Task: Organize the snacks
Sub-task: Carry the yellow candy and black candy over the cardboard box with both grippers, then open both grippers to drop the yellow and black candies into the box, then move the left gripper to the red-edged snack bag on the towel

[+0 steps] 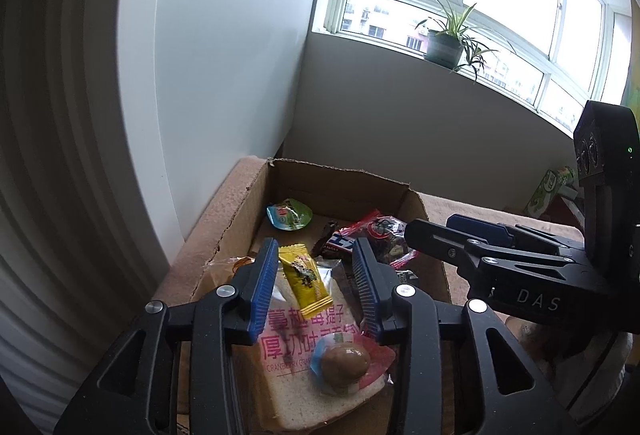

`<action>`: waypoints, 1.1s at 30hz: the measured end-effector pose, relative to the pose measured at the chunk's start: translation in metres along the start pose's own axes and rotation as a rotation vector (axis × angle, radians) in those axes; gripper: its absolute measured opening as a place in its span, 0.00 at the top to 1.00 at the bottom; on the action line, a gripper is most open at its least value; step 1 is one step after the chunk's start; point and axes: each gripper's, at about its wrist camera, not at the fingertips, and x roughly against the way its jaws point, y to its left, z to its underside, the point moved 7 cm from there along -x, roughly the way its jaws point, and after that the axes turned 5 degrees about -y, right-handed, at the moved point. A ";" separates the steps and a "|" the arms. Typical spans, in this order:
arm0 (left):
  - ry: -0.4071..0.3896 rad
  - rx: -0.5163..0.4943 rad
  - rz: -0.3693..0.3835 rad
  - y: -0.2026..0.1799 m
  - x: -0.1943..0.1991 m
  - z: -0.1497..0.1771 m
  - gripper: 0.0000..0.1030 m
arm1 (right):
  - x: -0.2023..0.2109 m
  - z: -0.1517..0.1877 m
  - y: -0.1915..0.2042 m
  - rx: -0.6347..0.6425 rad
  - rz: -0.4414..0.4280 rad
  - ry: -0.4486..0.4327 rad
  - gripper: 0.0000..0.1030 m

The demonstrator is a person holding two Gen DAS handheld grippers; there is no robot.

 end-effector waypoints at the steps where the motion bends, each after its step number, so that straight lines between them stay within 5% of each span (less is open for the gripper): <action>1: -0.001 0.000 0.001 0.000 0.001 0.000 0.59 | 0.002 -0.001 -0.001 -0.001 0.000 -0.004 0.36; 5: -0.003 -0.004 0.000 -0.002 0.001 0.000 0.55 | 0.009 -0.004 -0.009 -0.007 0.014 -0.024 0.16; 11: -0.010 -0.008 0.006 -0.007 0.003 -0.002 0.45 | 0.019 -0.007 -0.025 -0.012 0.053 -0.046 0.06; 25: -0.005 -0.043 0.049 -0.046 0.002 -0.004 0.43 | 0.058 -0.010 -0.079 -0.044 0.126 -0.076 0.04; 33: 0.000 -0.069 0.119 -0.095 -0.001 -0.006 0.43 | 0.106 -0.013 -0.154 -0.164 0.180 -0.125 0.04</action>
